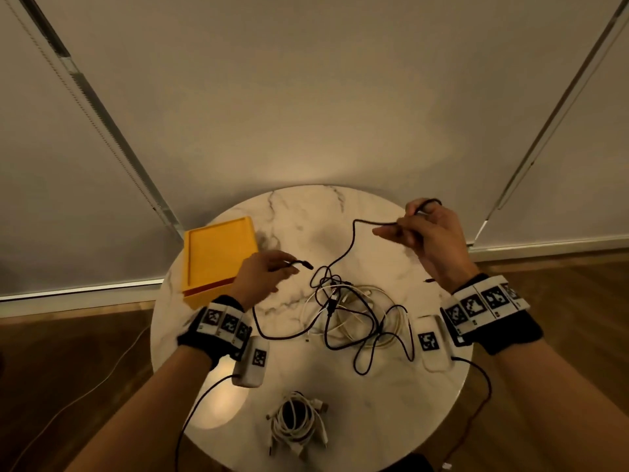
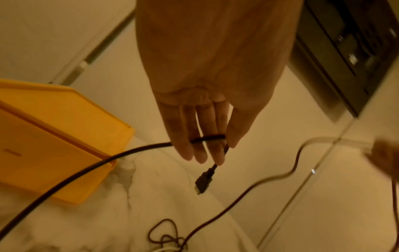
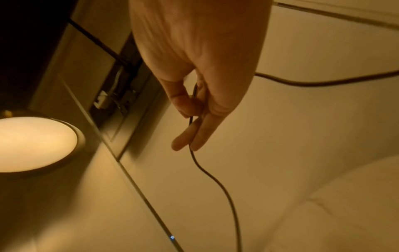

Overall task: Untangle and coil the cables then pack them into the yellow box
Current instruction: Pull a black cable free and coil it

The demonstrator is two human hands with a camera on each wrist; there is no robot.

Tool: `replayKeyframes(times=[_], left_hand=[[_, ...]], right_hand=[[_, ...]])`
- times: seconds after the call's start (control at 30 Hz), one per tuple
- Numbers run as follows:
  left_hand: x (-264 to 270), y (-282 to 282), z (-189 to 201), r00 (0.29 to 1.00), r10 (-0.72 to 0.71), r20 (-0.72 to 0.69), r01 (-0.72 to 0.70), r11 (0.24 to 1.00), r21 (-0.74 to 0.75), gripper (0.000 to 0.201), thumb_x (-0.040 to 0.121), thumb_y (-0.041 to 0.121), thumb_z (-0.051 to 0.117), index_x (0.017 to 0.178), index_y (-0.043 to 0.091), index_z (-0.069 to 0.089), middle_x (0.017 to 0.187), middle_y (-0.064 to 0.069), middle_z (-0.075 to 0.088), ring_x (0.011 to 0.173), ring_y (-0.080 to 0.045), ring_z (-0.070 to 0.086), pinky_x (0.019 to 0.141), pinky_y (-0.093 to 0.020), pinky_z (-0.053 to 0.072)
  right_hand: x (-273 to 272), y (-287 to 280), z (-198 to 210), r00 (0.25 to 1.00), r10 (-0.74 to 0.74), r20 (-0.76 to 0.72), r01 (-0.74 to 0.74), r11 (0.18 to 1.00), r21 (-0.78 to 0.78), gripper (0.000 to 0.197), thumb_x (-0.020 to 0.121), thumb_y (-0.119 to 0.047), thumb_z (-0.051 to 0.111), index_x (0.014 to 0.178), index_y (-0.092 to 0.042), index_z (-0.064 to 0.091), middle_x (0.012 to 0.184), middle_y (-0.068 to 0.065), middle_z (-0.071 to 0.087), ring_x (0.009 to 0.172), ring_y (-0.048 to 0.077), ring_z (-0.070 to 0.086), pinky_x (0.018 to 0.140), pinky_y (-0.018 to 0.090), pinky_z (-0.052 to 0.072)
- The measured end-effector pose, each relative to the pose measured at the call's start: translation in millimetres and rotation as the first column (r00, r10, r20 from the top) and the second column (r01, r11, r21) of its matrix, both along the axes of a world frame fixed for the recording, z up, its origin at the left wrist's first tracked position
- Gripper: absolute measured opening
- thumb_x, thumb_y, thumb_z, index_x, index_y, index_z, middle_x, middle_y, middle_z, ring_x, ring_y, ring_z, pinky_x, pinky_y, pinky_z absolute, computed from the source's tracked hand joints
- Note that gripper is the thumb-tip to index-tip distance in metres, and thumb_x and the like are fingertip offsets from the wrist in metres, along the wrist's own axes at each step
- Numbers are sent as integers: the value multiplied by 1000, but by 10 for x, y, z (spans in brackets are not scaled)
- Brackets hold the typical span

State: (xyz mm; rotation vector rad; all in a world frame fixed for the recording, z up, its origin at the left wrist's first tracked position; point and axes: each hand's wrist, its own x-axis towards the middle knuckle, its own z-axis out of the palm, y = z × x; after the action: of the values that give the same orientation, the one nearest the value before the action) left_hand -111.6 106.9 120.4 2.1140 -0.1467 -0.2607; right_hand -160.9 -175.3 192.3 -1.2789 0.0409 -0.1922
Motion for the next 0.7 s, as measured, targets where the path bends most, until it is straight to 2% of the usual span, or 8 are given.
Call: replayKeyframes(times=[0.13,0.23,0.33,0.4,0.47,0.53,0.63,0.7], left_hand=[[3,-226,-117,988,-152,-23,152,943,295,29,89,21,67,116,14,64,99,-4,71,88,-17,65,70,-23,51],[36,-280,-205,977,-212,35,167,852,496,56,90,28,66,140,16,44,130,-9,59,120,-26,54,99,-37,45],[-60,-419,-223,932,-332,142,228,846,483,65,89,30,65,146,19,36,148,-4,40,134,-23,37,109,-31,31],[-159,-588,-262,902,-404,155,331,875,353,48,89,30,66,132,15,54,136,-4,51,125,-19,47,102,-22,34],[-225,-713,-334,909,-391,144,348,902,254,21,92,30,62,104,15,68,107,-6,67,101,-21,61,91,-32,48],[-202,-759,-354,936,-307,172,275,943,189,24,95,32,54,82,16,65,81,-7,67,73,-22,62,72,-42,52],[-113,-788,-105,979,-107,172,119,991,-60,23,99,22,51,84,11,63,78,-13,67,58,-18,63,54,-29,51],[-41,-799,216,981,26,194,21,971,-238,26,101,19,47,83,6,61,75,-14,67,57,-22,65,49,-29,51]], right_hand=[[2,60,380,991,47,125,-48,999,1,24,91,16,40,83,-7,45,44,5,40,68,32,72,85,46,57],[-24,74,571,983,77,169,-77,997,-5,22,92,14,42,84,-7,46,45,6,41,70,34,72,85,46,56],[-52,120,693,971,110,212,-115,993,12,21,92,13,41,84,-7,45,44,5,42,74,35,72,86,47,55],[-52,147,796,960,121,253,-129,992,15,21,91,13,42,84,-6,45,45,5,41,74,35,72,84,45,55],[-50,166,940,942,133,307,-144,990,12,20,91,12,43,84,-6,46,45,5,42,75,34,72,84,45,54],[-70,137,1085,928,133,348,-147,989,13,20,90,13,43,84,-7,46,45,4,43,75,33,72,85,46,53],[-128,-1,1148,933,90,350,-96,995,1,20,90,12,44,84,-7,47,47,3,46,70,28,71,83,44,54],[-152,-94,1033,954,55,294,-50,998,-22,19,90,10,46,85,-8,48,50,4,49,67,28,69,82,43,55]])
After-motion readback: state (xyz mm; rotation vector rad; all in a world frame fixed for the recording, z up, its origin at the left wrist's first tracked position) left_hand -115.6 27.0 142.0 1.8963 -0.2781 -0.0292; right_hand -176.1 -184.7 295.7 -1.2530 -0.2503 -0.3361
